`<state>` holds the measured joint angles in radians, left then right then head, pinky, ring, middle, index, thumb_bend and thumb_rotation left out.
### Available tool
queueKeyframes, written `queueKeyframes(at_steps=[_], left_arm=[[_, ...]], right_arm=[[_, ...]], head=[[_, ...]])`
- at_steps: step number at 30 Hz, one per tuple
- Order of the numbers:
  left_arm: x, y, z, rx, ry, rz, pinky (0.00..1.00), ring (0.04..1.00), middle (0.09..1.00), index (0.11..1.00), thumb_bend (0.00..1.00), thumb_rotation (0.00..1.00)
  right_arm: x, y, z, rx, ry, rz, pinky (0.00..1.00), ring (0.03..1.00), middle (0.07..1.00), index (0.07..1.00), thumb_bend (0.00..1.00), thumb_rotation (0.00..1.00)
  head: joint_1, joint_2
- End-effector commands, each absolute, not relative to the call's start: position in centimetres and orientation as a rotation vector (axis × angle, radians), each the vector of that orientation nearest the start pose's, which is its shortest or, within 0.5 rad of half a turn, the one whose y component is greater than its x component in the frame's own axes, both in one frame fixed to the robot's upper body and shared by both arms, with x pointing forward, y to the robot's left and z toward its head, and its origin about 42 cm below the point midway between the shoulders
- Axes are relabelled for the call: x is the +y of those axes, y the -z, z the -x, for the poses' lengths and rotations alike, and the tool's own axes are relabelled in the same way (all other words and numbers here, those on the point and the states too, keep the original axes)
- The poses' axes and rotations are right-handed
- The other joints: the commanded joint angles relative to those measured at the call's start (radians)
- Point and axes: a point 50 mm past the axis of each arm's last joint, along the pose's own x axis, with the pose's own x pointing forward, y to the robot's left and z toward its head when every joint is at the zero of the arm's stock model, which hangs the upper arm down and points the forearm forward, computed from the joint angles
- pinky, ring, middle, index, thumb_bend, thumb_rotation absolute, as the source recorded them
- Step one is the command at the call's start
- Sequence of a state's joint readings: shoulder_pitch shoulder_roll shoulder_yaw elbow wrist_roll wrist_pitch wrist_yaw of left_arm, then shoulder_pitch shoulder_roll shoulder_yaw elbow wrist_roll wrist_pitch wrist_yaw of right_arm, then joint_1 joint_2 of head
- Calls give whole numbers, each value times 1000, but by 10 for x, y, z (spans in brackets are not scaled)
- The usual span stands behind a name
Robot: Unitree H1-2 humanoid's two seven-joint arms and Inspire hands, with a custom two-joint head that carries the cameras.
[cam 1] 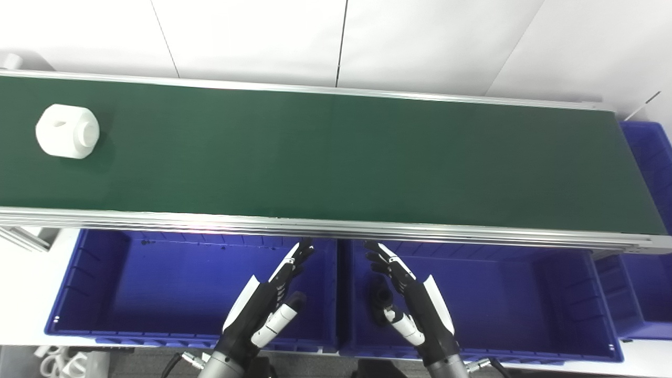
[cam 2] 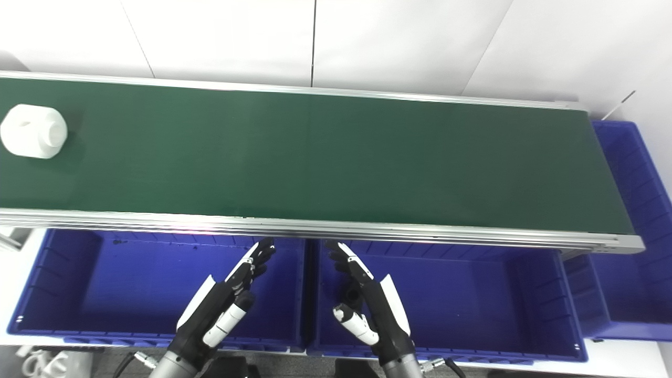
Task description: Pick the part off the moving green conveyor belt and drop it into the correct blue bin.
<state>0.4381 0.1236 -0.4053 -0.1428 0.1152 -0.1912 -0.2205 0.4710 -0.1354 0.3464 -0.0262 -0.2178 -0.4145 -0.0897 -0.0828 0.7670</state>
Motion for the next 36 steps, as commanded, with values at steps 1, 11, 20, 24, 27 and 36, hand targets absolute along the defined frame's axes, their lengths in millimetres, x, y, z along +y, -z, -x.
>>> queueKeyframes(at_steps=[1,11,20,24,27,36], left_arm=[[143,-62,-111,56,552,-64,982,996,976,993,614,947],[143,-61,-111,55,550,-69,989,997,977,996,611,954],[142,-60,-112,49,552,-66,987,995,976,998,604,951],[142,-60,-113,50,555,-66,987,996,979,1000,604,958],[142,-60,-113,54,554,-68,983,994,978,998,608,958],[142,-58,-113,49,558,-67,992,998,978,998,595,954]], right_arm=[[-176,-45,-98,-58,-256,175,837,876,924,880,898,996],[-176,-44,-98,-57,-258,178,839,882,924,881,903,998],[-176,-43,-98,-51,-269,168,841,882,932,886,927,996],[-177,-42,-97,-46,-273,161,839,877,931,887,931,993],[-177,-42,-97,-41,-269,153,846,880,933,888,933,988],[-179,-39,-97,-31,-266,152,851,889,929,891,918,991]], head=[[1,1],[-2,-1],[-1,-2],[-2,-4],[-2,-4],[6,-23]])
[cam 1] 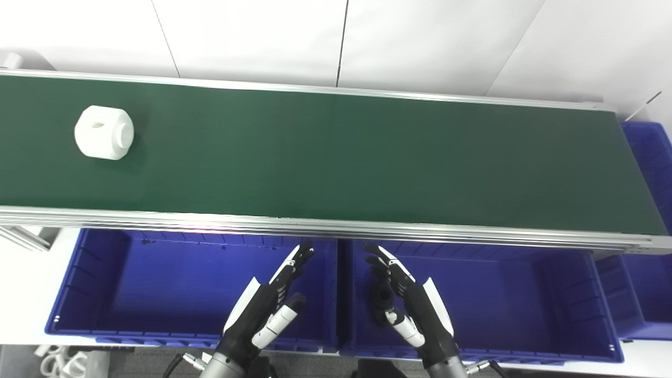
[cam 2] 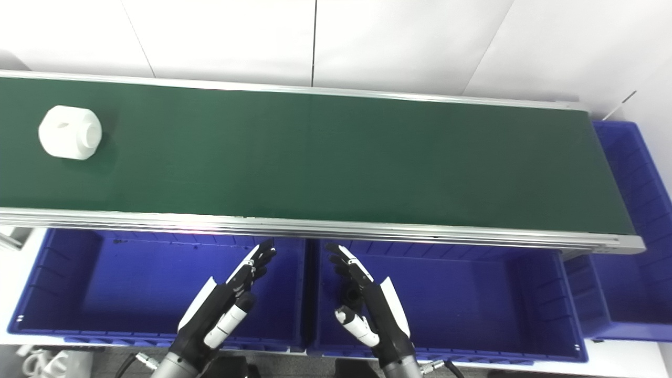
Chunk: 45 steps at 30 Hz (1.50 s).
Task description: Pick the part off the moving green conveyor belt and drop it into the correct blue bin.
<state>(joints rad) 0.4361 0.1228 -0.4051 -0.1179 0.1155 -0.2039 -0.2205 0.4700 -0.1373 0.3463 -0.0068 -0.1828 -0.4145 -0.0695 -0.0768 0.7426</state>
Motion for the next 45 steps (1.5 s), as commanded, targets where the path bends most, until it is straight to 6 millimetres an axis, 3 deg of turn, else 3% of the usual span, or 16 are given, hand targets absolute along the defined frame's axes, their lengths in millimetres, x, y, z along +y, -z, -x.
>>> queueKeyframes(at_steps=[1,14,18,28,32,38,40,41,43,45], left_arm=[[141,-57,-113,47,558,-69,991,997,978,998,590,954],[126,-20,-121,24,570,-102,896,948,951,957,637,909],[121,-15,-122,20,567,-103,858,929,931,935,647,884],[120,-20,-125,-5,551,-109,797,902,915,914,642,870],[123,-42,-121,-57,541,-52,793,902,908,903,682,845],[131,-102,-118,-275,555,-97,769,877,888,888,666,735],[132,-124,-122,-369,554,-153,689,810,837,837,765,680],[132,-133,-123,-409,551,-172,668,770,799,796,808,574],[133,-154,-131,-509,517,-217,661,742,767,757,882,458],[137,-172,-142,-586,471,-268,663,743,762,757,926,418]], right_arm=[[-179,-38,-97,-27,-266,152,848,886,928,889,922,990],[-194,-9,-105,59,-269,173,817,879,938,881,950,969],[-199,-6,-107,65,-271,188,807,883,935,881,949,982],[-201,-6,-109,64,-277,192,803,884,936,885,943,975],[-199,-7,-109,57,-284,192,802,882,941,889,944,976],[-197,-8,-111,52,-290,183,816,898,943,893,936,969],[-196,-9,-112,46,-291,185,805,895,939,892,926,970],[-196,-9,-113,43,-291,186,793,892,939,889,899,963],[-194,-9,-116,36,-293,190,796,898,939,890,882,960],[-193,-9,-117,33,-294,192,816,906,940,893,885,963]], head=[[6,-9],[168,-197],[195,-221],[215,-210],[220,-201],[236,-193],[249,-188],[249,-188],[255,-187],[260,-186]])
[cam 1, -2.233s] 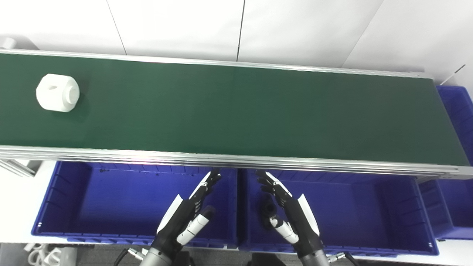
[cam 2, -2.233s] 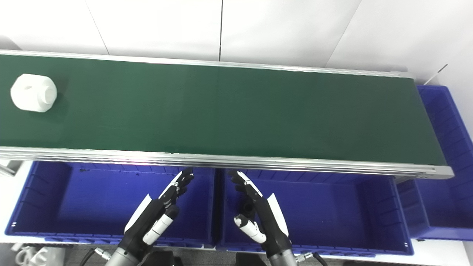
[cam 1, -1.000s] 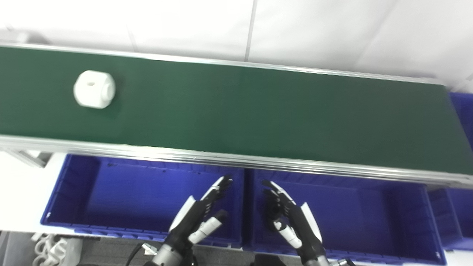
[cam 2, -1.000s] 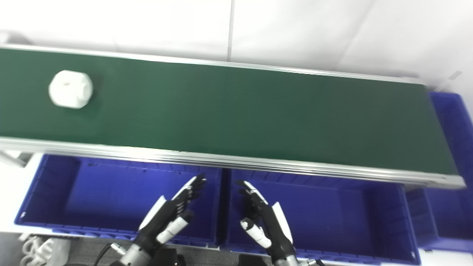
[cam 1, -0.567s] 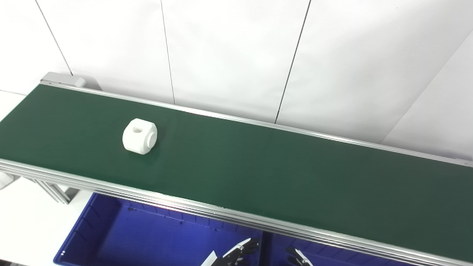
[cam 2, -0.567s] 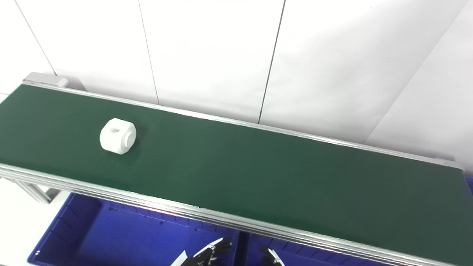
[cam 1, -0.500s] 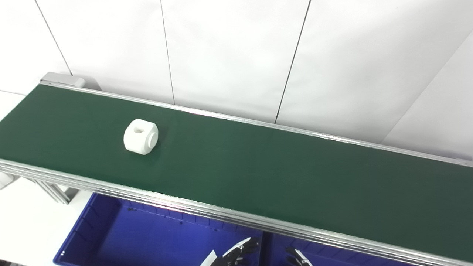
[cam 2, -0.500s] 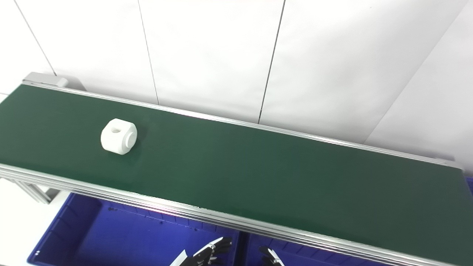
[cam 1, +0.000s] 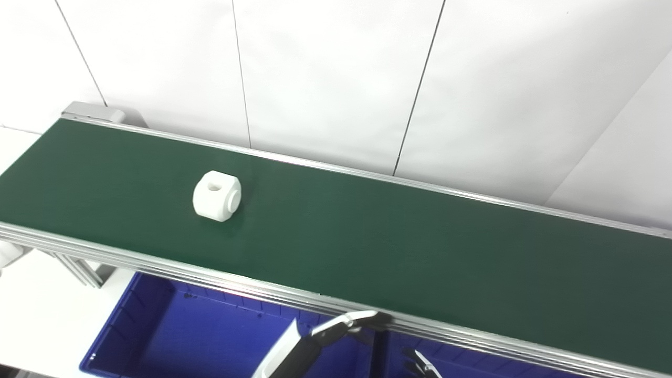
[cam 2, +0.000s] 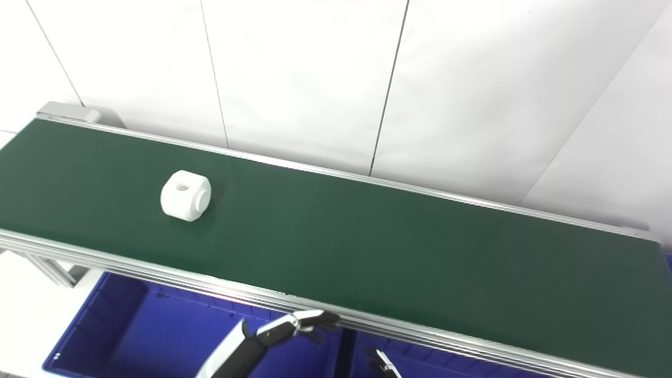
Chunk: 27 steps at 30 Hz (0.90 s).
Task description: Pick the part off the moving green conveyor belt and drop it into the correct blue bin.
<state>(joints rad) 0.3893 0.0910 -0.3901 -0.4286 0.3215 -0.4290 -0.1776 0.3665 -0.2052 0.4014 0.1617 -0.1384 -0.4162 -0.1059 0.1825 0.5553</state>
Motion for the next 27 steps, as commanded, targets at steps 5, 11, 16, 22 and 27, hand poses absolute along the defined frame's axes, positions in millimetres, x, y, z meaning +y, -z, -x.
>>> queueKeyframes(at_steps=[5,11,16,22,27], left_arm=[[164,-206,-189,-714,319,-526,704,787,806,799,964,431],[196,-224,-240,-750,219,-749,713,829,846,829,940,392],[216,-239,-275,-772,252,-936,766,839,858,839,978,314],[239,-256,-309,-739,338,-1103,762,833,844,818,1000,219],[256,-256,-343,-685,412,-1169,721,800,826,799,1000,169]], right_arm=[[-189,-10,-119,29,-298,182,853,931,952,900,887,967],[-185,-11,-120,22,-288,179,793,878,935,884,885,971],[-183,-11,-119,18,-287,179,787,864,932,883,894,982],[-182,-11,-119,21,-287,174,798,879,933,885,910,984],[-181,-10,-120,23,-294,169,794,873,937,887,914,985]], head=[[0,1],[-9,2],[-13,4],[-14,3],[-15,5]])
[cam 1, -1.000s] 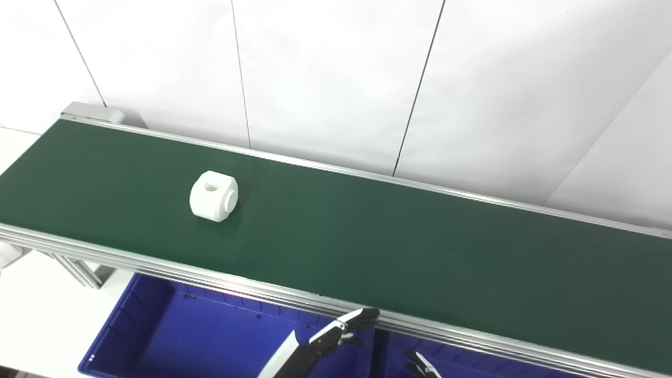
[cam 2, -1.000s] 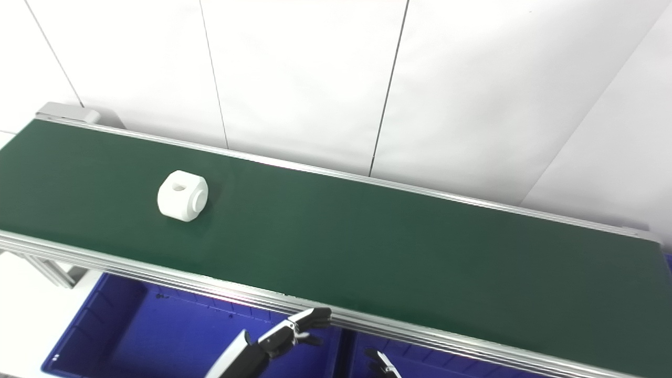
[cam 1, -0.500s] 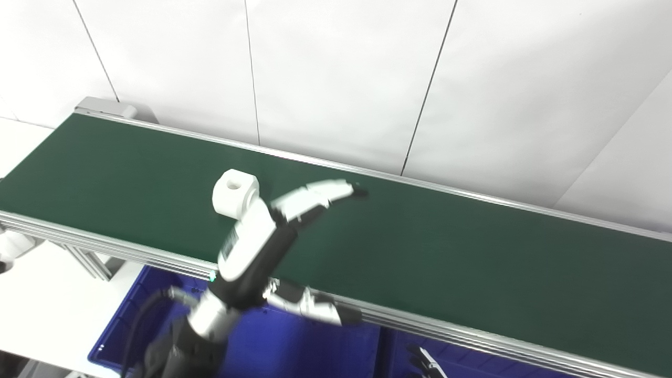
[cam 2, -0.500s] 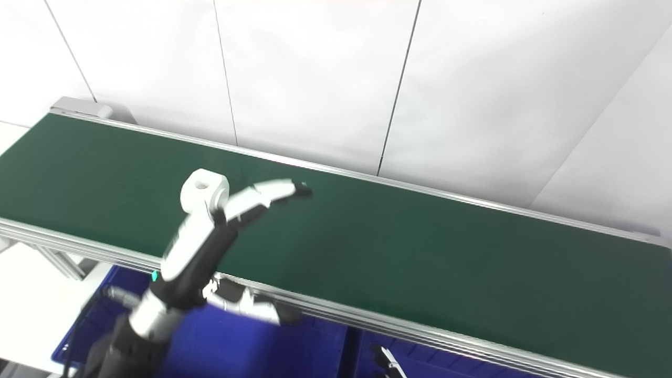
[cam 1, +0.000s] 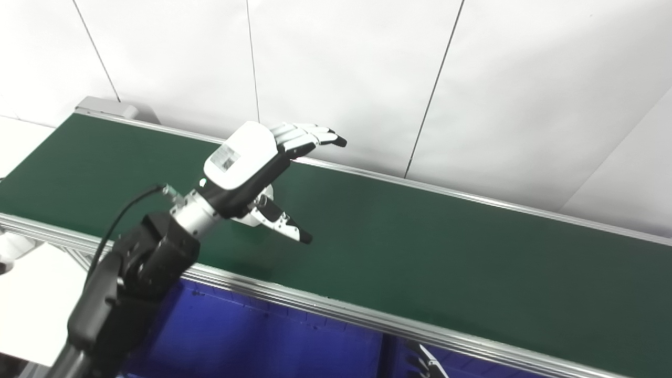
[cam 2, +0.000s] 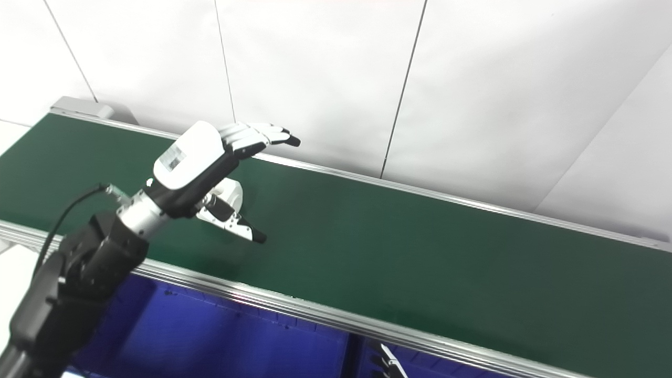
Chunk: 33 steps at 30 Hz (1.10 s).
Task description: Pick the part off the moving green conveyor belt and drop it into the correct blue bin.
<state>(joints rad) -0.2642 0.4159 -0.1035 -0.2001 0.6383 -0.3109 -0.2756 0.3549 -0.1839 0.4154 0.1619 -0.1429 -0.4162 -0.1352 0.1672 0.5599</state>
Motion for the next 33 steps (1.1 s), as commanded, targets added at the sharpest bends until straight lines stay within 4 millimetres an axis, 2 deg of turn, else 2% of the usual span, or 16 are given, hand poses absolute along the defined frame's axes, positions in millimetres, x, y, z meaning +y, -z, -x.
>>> queueKeyframes(at_steps=[1,4,7,13,21,28,33], left_arm=[[257,-256,-348,-671,424,-1178,710,795,824,797,1000,167],[263,-254,-361,-616,458,-1200,641,778,824,798,1000,165],[269,-252,-374,-558,490,-1223,622,768,823,803,1000,172],[277,-241,-396,-439,562,-1265,628,778,839,813,1000,199],[275,-226,-428,-363,638,-1285,652,790,850,812,1000,187],[269,-217,-447,-296,679,-1312,690,813,855,821,1000,198],[266,-209,-455,-316,635,-1337,679,808,856,815,1000,212]], right_arm=[[-181,-10,-120,23,-295,168,796,876,940,891,918,986],[-180,-10,-120,25,-297,165,801,882,942,892,920,983],[-179,-10,-121,25,-297,163,802,880,943,890,921,982],[-179,-9,-121,27,-300,155,806,879,944,888,913,973],[-176,-9,-121,29,-304,155,800,879,948,886,920,976],[-174,-9,-121,29,-306,148,793,881,949,888,919,972],[-172,-10,-119,26,-307,147,777,876,943,884,930,978]], head=[[0,-1],[-2,-2],[-5,-1],[-8,-1],[-16,0],[-26,3],[-31,4]])
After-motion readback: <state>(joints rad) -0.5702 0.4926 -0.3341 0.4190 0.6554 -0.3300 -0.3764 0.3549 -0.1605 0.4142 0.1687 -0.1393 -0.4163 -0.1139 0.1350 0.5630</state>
